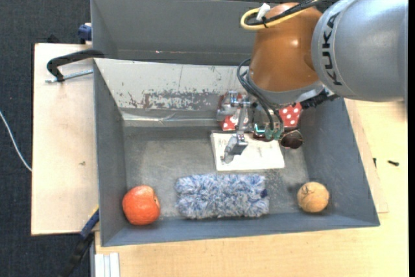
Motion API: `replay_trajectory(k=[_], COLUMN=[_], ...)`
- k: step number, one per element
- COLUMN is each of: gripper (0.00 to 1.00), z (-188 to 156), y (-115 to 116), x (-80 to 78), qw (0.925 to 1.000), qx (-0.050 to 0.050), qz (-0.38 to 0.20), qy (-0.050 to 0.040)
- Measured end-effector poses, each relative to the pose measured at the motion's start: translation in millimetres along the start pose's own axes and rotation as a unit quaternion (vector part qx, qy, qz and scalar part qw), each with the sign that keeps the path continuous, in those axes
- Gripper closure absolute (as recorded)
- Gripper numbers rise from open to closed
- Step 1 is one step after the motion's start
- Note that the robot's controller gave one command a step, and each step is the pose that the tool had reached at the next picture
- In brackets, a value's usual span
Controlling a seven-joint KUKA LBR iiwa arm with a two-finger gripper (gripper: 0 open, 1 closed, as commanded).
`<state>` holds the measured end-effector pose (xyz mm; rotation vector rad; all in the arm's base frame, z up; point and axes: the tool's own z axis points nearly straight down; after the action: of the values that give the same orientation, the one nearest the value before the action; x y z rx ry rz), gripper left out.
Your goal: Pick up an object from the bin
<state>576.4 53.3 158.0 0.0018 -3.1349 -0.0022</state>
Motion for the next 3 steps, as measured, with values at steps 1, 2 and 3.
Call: replay_trajectory(k=[1,2,3], gripper=[0.00,0.00,0.00], z=[-4,-4,16], y=[0,1,17], x=[-1.9,-1.2,4.7], qw=[1.0000,1.0000,0.9965], qx=[0.000,0.000,0.000], qz=[0.000,0.000,-0.084], qy=[-0.0042,-0.0051,-0.0005])
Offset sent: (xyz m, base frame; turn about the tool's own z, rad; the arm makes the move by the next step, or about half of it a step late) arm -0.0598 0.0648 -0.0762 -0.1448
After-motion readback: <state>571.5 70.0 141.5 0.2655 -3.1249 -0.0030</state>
